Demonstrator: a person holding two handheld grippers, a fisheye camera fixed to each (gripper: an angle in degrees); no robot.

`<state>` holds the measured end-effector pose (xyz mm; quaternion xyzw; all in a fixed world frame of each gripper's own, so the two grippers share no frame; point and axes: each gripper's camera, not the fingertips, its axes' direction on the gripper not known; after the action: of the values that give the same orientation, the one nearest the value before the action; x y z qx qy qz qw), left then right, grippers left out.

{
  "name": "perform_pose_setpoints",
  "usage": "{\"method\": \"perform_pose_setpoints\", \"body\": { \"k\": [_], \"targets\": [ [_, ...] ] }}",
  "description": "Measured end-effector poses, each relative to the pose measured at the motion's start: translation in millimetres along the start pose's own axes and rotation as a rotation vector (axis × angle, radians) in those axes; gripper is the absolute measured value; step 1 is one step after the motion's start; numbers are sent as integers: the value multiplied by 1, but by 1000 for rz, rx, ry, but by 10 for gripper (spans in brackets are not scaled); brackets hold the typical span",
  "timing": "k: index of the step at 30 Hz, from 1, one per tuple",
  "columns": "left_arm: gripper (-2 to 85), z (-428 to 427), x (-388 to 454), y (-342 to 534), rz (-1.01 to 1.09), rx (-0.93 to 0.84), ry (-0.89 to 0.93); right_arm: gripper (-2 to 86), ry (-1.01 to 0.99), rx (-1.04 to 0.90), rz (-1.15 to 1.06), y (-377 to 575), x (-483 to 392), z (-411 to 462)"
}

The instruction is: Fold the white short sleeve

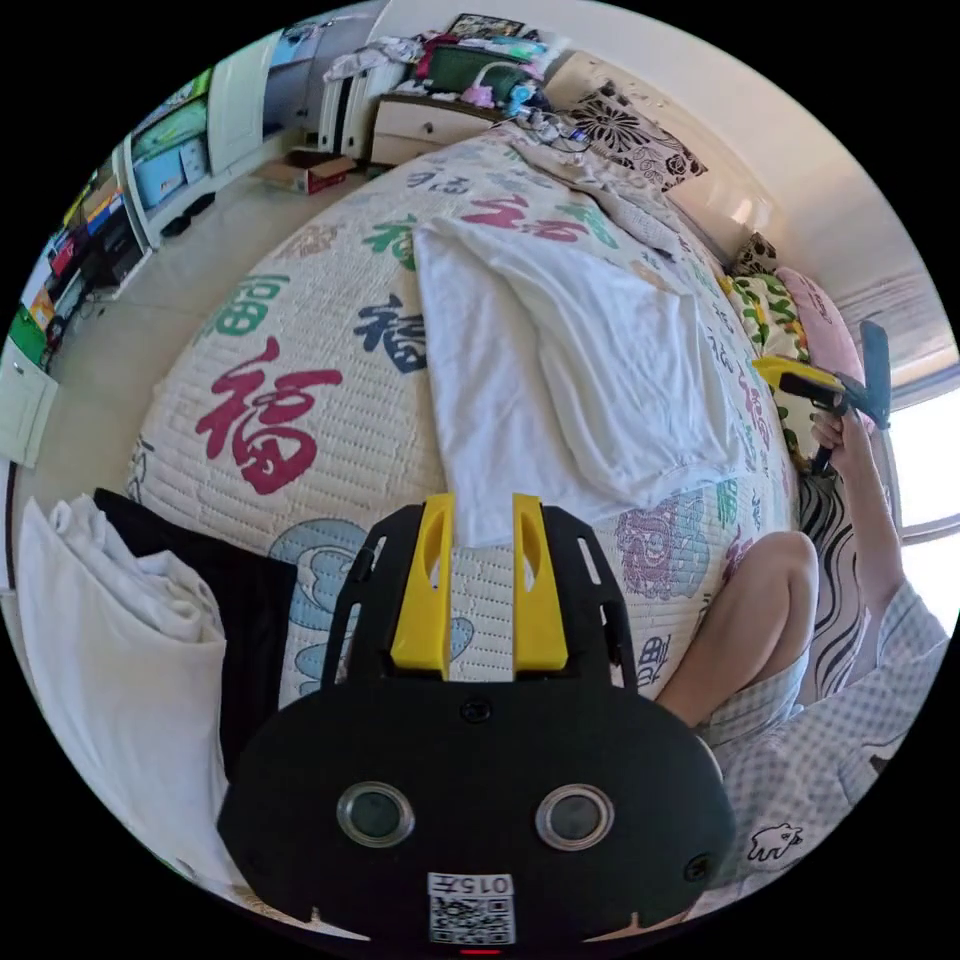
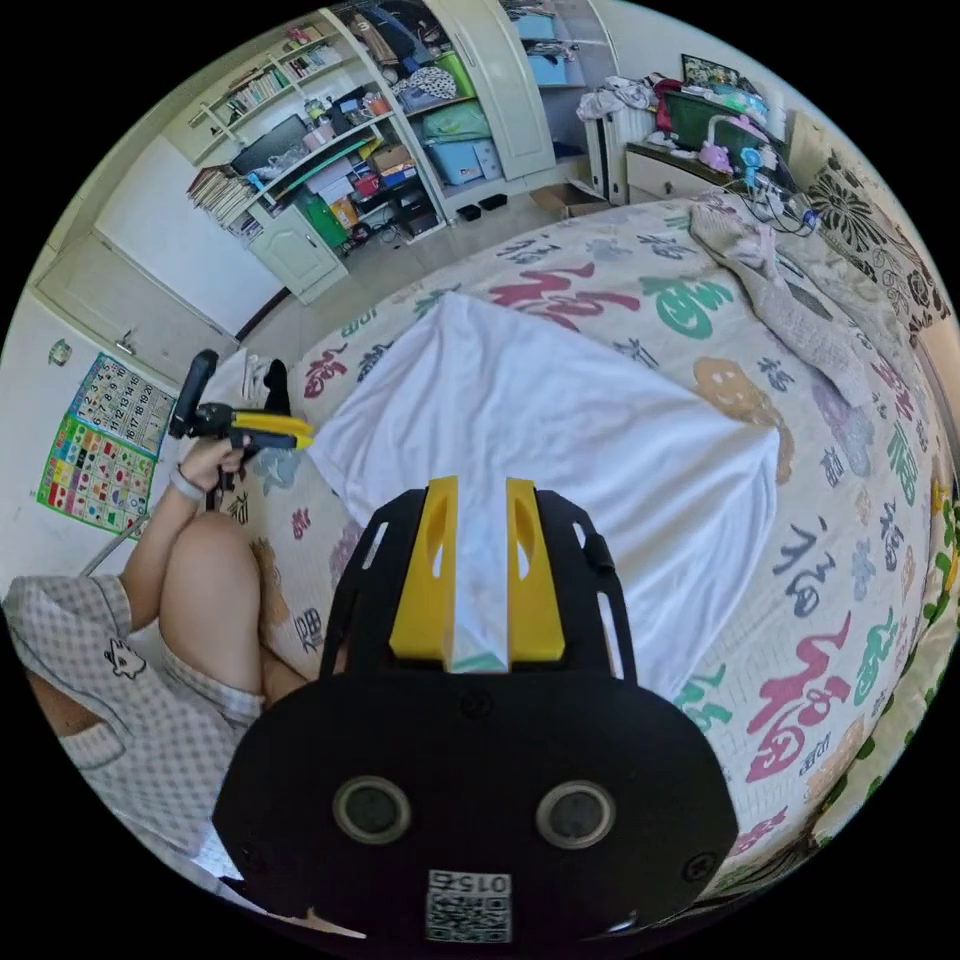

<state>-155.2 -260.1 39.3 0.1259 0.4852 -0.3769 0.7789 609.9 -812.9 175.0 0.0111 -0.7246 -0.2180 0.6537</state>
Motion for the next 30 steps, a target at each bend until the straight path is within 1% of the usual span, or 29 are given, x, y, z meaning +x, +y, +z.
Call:
{"method": "perform_pose_setpoints", "body": {
  "k": [2, 3, 5, 9, 11, 13, 17, 19, 21, 22, 24, 26, 29, 30],
  "targets": [
    [101, 9, -9, -3, -15, -44, 58, 87, -5, -19, -42, -62, -27, 19],
    [102, 10, -10, -4, -13, -47, 60, 91, -3, -28, -59, -77, -35, 25],
    [101, 13, -13, -8, -10, -44, 76, 109, 32, -70, -108, -138, -64, 51],
    [89, 18, -18, -14, 0, -46, 93, 126, 111, -127, -133, -220, -98, 90],
    [81, 19, -21, -17, 3, -34, 131, 126, 145, -161, -129, -266, -108, 116],
    [71, 22, -21, -20, 11, -31, 128, 126, 202, -201, -133, -293, -109, 138],
    [29, 27, -23, -30, 42, -68, 122, 98, 127, -293, -183, -324, -109, 170],
    [14, 27, -22, -34, 45, -73, 137, 68, 171, -270, -196, -326, -106, 171],
    [6, 27, -16, -32, 55, -69, 157, 36, 144, -227, -198, -328, -96, 164],
    [3, 26, -11, -29, 69, -75, 166, 9, 91, -212, -180, -330, -87, 157],
    [1, 15, 0, -25, 97, -41, 176, -1, -44, -191, -139, -333, -70, 141],
    [-2, -6, 26, -28, 164, 3, 137, -5, -225, -122, -74, -332, -41, 107],
    [-3, -26, 72, -41, 289, 25, 156, -7, -363, -23, -7, -320, -1, 52],
    [-3, -28, 81, -44, 306, 24, 163, -7, -379, -7, 5, -317, 8, 41]
  ]
}}
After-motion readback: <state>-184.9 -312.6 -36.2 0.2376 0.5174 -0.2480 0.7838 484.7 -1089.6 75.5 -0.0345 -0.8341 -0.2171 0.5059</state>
